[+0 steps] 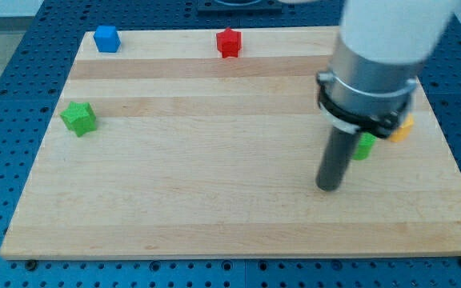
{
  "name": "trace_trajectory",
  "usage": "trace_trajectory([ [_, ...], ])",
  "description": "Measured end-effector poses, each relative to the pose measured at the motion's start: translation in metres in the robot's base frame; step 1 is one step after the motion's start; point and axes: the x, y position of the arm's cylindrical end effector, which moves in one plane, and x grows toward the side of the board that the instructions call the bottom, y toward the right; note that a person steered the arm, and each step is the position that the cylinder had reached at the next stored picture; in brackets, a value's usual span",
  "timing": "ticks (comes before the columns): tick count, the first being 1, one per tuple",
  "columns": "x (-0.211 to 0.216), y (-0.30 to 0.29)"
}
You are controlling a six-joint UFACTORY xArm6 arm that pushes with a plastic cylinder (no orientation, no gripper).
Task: Move the blue triangle towards the bottom center
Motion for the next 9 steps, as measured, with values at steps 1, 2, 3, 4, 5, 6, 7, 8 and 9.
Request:
trace_trajectory([
  [1, -0.059, -0.016],
  [2, -0.11, -0.023],
  [3, -0.134, -0.012],
  [4, -0.143, 0.028],
  [5, -0.145, 0.061],
  [6, -0.141, 0.08],
  [7, -0.125, 0.08],
  [8, -0.1, 0.08],
  [9, -0.088, 0.066],
])
